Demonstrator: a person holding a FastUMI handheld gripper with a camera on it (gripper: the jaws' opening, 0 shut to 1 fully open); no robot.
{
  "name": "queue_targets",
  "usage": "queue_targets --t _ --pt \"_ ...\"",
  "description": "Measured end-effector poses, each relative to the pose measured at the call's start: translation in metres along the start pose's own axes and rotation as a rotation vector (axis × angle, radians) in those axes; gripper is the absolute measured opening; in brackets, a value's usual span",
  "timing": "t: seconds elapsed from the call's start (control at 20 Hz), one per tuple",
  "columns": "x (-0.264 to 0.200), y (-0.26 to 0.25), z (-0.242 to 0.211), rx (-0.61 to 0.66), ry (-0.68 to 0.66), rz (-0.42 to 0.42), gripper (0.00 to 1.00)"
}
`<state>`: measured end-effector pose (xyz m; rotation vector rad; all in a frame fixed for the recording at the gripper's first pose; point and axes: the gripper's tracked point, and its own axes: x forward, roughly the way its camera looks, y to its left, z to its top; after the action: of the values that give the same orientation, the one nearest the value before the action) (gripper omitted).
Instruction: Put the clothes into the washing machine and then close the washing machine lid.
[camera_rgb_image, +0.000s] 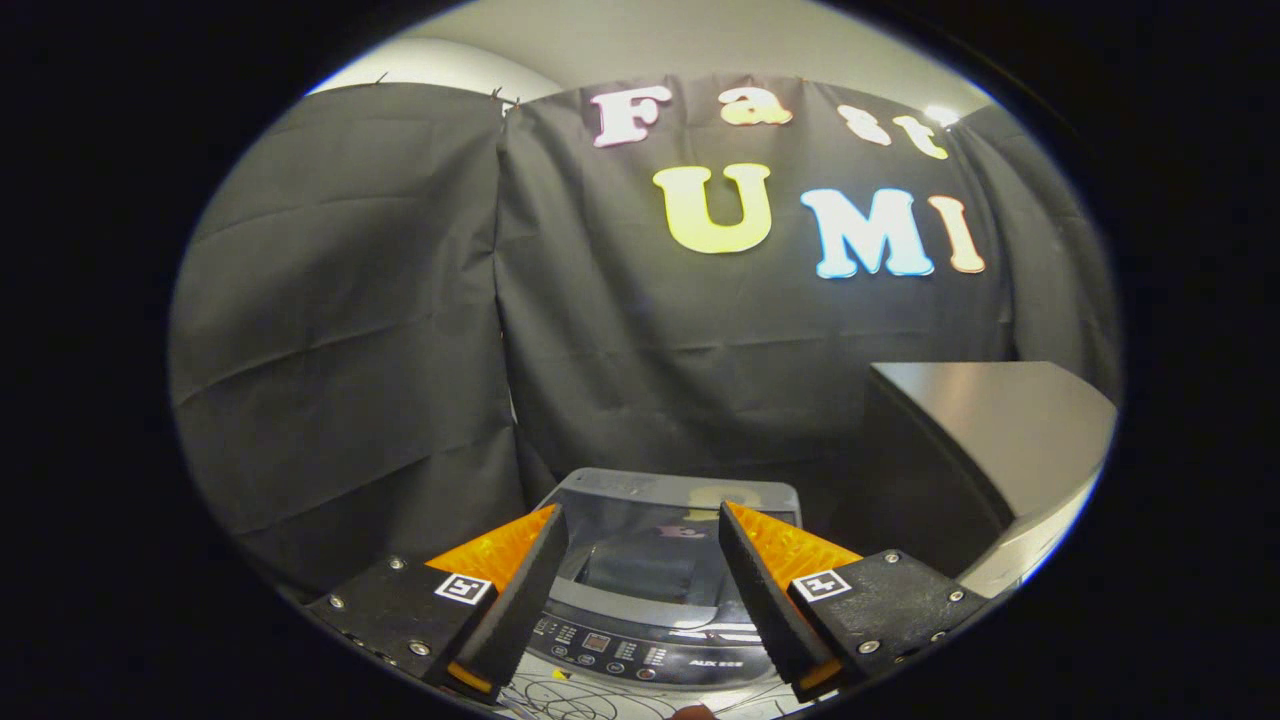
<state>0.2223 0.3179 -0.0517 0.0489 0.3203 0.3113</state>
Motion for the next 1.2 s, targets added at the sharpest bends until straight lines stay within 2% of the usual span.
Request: queue_targets --t 0.55,0.85,1.2 --pt "-0.111 -0.117 0.065 -0.012 -0.188 -0.122 0.93" --pt "-0.159 -0.175 0.062 -0.016 -0.22 -0.176 0.93" --pt "-0.211 -0.209 0.044 0.001 -0.231 -0.171 0.93"
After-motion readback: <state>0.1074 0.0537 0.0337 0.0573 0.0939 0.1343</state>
